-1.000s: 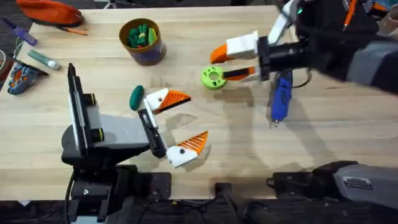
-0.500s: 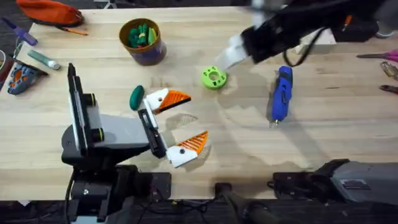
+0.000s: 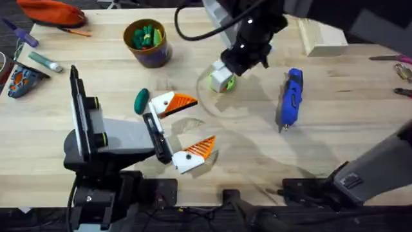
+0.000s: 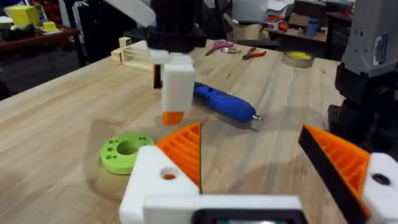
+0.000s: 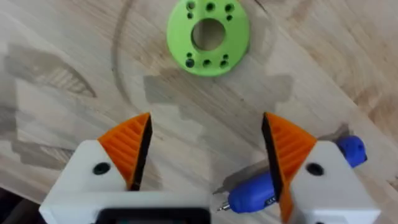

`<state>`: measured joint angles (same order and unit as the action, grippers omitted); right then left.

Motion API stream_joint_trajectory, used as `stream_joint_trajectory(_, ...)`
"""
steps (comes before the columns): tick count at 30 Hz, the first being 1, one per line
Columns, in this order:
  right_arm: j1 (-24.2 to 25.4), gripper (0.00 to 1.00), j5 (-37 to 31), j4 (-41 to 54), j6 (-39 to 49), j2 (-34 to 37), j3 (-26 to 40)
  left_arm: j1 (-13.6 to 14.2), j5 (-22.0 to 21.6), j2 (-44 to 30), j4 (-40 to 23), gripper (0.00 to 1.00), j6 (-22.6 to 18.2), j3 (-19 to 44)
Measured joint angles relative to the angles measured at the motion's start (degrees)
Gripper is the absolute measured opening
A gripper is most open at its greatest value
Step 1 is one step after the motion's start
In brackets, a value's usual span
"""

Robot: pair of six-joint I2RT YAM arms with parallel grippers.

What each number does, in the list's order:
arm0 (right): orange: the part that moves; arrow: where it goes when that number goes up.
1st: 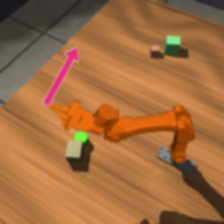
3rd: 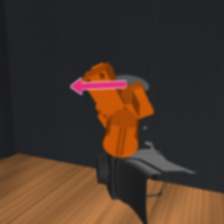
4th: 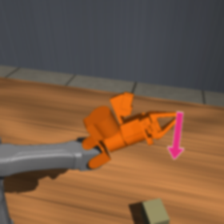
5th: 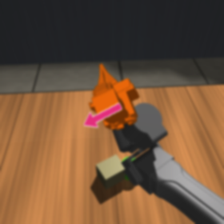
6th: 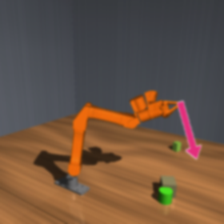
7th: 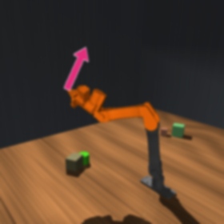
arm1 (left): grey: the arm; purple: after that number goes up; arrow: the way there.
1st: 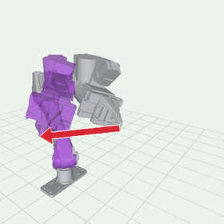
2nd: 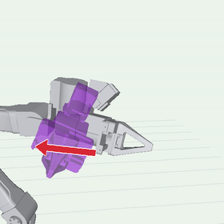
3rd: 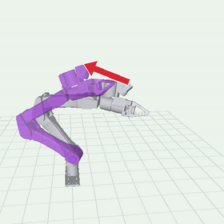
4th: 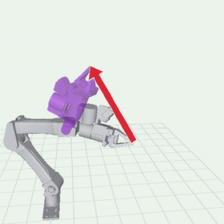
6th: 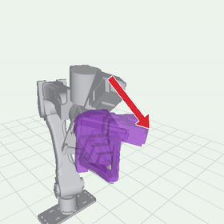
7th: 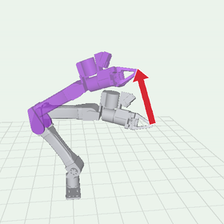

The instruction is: Pick up the gripper from the table and insert it into the empty holder that is missing its gripper. Then pick up a screw, insert it into the mounting hole, and use the screwdriver to tighten it. Finally, clean up the table by picking up the vegetable and placing it into the bucket.

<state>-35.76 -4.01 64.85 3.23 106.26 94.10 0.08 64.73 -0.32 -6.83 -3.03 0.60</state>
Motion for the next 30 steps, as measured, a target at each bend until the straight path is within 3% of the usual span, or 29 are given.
stream_joint_trajectory(10, -1.39, 0.925, -0.05, -2.67, -2.09, 2.66, 0.33, 0.00, 0.00, 0.00, 0.00, 0.985, 0.00, 0.00)
stream_joint_trajectory(30, -1.37, 0.753, -0.05, -5.54, -7.67, 9.06, 0.36, 0.00, 0.00, 0.01, 0.00, 0.985, 0.00, 0.00)
